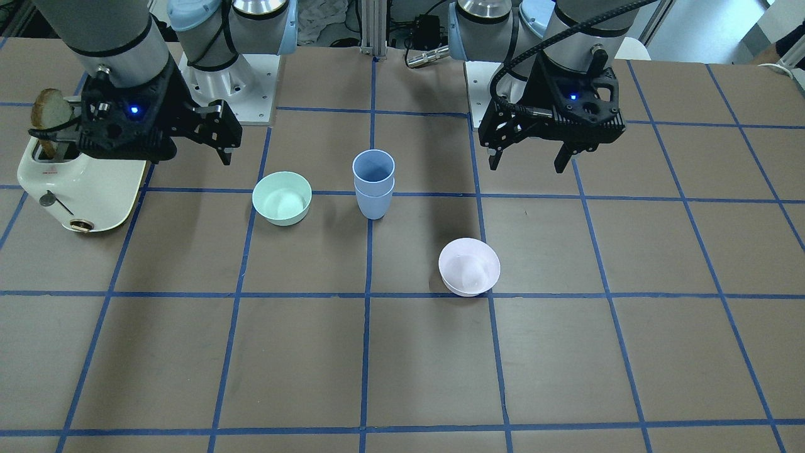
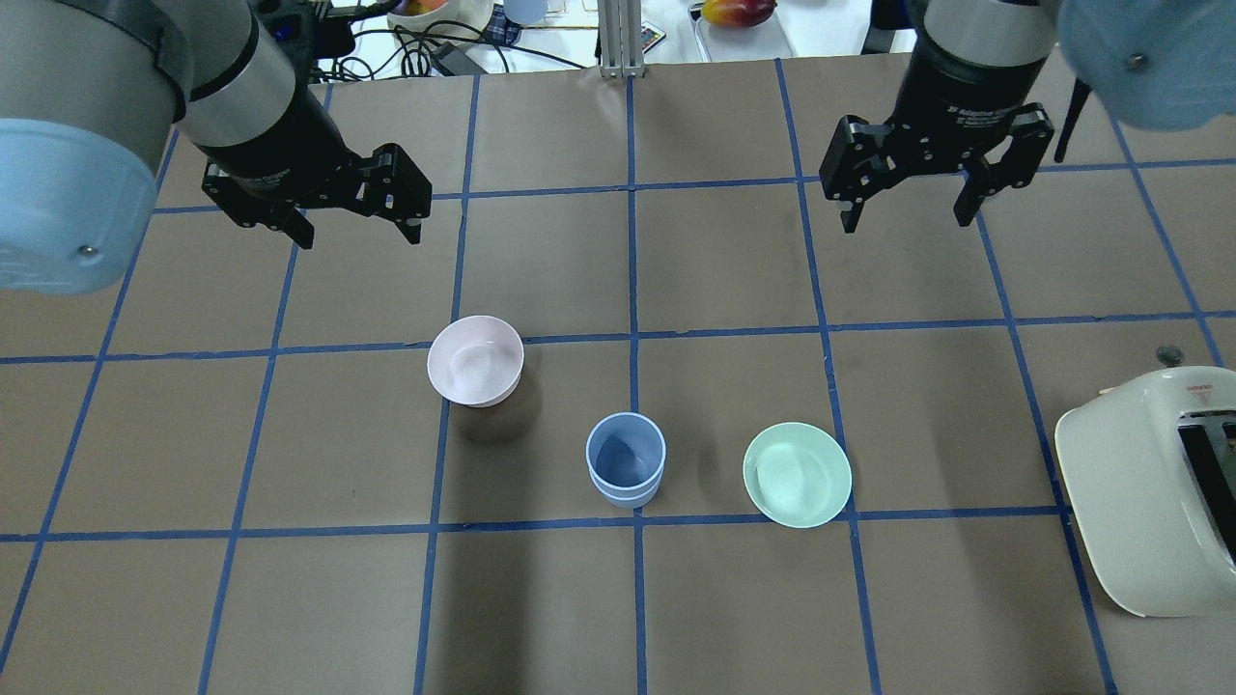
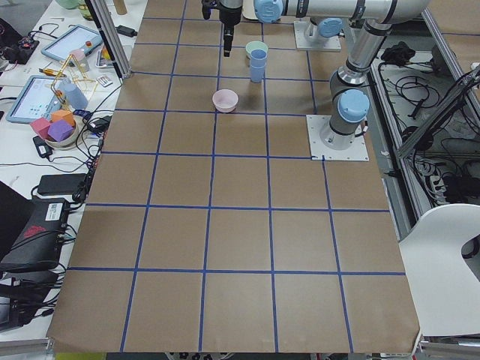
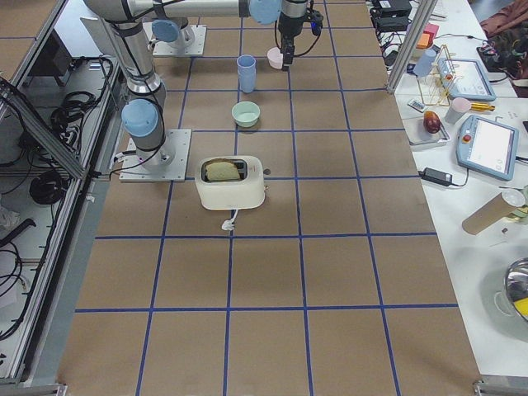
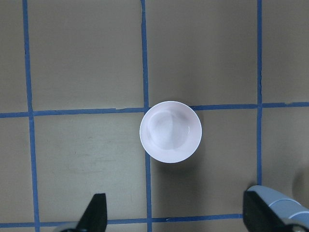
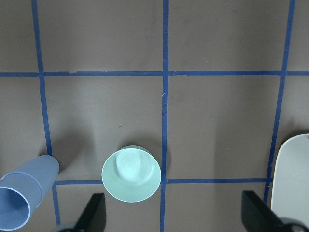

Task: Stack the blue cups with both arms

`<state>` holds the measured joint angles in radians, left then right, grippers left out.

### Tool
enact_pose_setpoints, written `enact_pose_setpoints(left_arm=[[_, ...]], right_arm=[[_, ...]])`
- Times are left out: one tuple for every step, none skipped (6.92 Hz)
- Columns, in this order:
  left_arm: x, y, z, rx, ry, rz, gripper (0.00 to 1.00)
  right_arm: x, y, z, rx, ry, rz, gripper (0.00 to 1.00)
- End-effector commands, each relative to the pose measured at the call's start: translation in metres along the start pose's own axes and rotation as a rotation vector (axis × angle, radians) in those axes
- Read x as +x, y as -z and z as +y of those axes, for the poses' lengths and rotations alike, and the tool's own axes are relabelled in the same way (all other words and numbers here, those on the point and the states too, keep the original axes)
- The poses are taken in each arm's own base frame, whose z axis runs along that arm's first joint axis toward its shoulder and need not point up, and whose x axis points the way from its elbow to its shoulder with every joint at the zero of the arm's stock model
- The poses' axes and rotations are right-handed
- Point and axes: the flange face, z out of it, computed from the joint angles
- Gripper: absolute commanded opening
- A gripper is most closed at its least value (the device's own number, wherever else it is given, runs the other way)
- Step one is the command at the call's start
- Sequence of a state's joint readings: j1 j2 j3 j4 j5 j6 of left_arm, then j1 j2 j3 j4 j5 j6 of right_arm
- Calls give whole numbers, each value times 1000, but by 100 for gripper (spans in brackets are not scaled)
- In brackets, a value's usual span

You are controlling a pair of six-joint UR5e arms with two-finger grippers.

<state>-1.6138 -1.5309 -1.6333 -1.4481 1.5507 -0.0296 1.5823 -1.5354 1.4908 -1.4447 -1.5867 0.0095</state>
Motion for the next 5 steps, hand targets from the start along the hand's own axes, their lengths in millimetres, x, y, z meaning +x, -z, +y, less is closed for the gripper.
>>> enact_pose_setpoints(left_arm=[[0,0,0,0,1,0,100],[0,0,0,0,1,0,100],[0,0,0,0,1,0,100],[0,1,0,1,1,0,100],[0,0,0,0,1,0,100]], right_arm=[[13,10,11,-2,-14,28,100],[13,11,11,1,-14,28,100],[13,10,11,-2,-14,28,100],[13,10,11,-2,-14,28,100],[13,9,13,-14,-14,27,100]])
